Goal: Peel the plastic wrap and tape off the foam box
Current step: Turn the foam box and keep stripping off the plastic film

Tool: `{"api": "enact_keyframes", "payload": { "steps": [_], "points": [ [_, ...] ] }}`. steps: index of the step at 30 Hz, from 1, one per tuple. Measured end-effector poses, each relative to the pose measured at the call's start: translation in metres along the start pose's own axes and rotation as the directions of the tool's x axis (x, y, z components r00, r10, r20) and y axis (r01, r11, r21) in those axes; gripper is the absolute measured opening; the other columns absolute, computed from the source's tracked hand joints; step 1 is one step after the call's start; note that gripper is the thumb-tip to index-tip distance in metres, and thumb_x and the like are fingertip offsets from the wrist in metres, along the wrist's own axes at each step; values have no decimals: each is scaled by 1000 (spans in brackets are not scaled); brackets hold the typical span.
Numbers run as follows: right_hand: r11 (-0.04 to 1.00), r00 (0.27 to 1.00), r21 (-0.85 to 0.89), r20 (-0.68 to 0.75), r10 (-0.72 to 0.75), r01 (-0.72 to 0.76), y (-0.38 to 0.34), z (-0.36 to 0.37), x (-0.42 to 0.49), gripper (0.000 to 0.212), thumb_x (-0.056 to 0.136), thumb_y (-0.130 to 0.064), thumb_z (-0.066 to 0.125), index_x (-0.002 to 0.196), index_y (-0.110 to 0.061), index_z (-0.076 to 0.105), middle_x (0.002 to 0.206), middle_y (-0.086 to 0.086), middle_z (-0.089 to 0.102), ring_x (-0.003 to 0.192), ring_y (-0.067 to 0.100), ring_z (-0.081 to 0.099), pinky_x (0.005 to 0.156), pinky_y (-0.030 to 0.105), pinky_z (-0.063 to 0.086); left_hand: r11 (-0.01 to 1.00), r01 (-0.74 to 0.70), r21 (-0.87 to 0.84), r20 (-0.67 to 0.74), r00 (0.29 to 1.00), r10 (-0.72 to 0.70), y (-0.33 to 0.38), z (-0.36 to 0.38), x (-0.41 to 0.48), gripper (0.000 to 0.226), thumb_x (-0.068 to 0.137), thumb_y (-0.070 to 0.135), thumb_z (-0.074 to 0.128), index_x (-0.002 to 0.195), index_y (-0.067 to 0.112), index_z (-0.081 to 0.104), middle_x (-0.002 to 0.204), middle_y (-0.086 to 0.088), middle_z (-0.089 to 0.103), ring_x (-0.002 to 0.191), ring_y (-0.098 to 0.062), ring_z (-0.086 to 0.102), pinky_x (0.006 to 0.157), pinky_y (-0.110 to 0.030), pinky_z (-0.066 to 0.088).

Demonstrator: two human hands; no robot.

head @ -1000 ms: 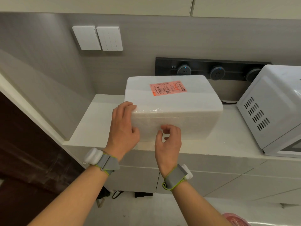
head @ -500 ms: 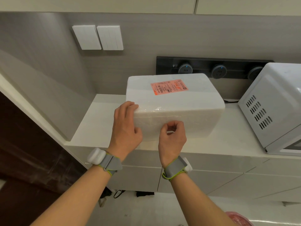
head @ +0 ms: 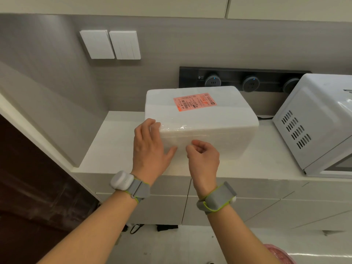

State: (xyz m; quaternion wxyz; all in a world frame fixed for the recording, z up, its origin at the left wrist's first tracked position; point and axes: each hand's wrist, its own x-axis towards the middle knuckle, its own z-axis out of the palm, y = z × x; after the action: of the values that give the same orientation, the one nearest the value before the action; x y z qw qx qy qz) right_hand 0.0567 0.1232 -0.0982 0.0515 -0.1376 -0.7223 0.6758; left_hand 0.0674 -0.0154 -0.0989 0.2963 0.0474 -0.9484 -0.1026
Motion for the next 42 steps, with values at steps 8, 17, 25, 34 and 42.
{"api": "enact_keyframes", "payload": {
  "steps": [8,17,25,34,42],
  "points": [
    [917,917,237,321,238,-321,-39,-25,5,6,83,-4,60,86,-4,65,60,-1,44,51,13,41,52,26,32,998,0,61,-8,1000,1,4,5,-1,75,75,47,76,133,12,46,133,-20,42,122,-36,37,101,-42,42],
    [792,822,339,466,328,-509,-84,-23,17,19,83,-4,48,92,-3,65,65,2,48,48,11,42,50,23,35,1000,-11,17,-34,999,11,1,6,4,76,73,41,80,132,9,44,132,-21,41,126,-37,35,104,-46,39],
    [847,886,387,425,186,-364,-133,-18,37,17,80,-3,46,82,-6,63,61,2,47,46,12,40,51,24,32,1000,8,4,22,1000,-8,1,4,9,75,72,38,80,132,10,44,134,-19,39,127,-37,35,106,-46,38],
    [867,768,335,635,83,-370,-104,-78,35,8,88,-9,55,88,-8,62,65,0,47,52,13,38,53,26,38,-30,639,-768,636,768,72,69,-42,9,51,86,47,52,108,4,68,101,-15,68,90,-25,63,82,-37,46],
    [932,829,238,549,104,-274,-11,-149,31,19,90,-10,68,74,-13,58,64,1,41,52,15,36,54,25,32,-52,733,-678,735,677,-47,130,12,-7,16,93,11,60,92,14,76,80,-5,64,69,-17,62,71,-28,54]
  ]
}}
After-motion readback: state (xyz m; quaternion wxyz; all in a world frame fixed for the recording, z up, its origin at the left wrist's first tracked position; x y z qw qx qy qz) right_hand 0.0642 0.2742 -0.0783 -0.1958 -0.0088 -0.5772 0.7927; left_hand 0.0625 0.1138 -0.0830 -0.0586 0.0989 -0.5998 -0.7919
